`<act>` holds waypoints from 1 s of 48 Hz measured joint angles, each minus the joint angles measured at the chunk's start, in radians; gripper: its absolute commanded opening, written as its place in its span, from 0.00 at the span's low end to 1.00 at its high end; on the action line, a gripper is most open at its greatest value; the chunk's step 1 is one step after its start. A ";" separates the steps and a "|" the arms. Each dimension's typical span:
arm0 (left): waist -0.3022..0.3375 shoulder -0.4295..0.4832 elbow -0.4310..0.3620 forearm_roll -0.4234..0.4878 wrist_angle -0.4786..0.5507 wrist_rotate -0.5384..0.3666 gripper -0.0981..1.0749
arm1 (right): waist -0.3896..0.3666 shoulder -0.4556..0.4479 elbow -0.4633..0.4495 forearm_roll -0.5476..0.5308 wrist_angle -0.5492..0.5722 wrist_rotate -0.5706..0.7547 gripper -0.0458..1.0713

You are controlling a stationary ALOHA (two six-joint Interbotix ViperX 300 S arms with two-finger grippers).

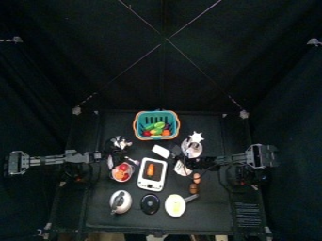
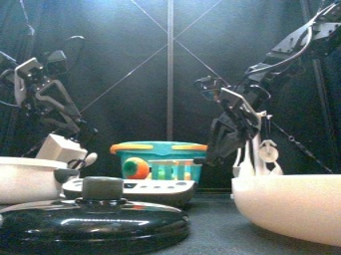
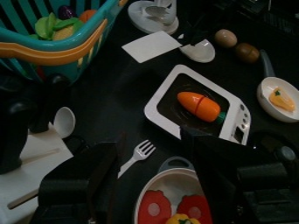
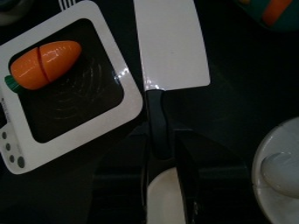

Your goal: Grab cleaver with other hand

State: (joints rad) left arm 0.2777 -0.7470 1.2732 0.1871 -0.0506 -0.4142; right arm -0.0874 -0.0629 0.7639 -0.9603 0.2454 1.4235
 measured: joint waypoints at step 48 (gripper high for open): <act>-0.092 0.021 -0.044 0.374 -0.325 0.307 0.85 | -0.075 -0.078 0.051 0.115 -0.753 0.025 0.48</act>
State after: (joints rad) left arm 0.1856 -0.7256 1.2287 0.5614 -0.3758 -0.1074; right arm -0.1626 -0.1411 0.8145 -0.8452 -0.5077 1.4481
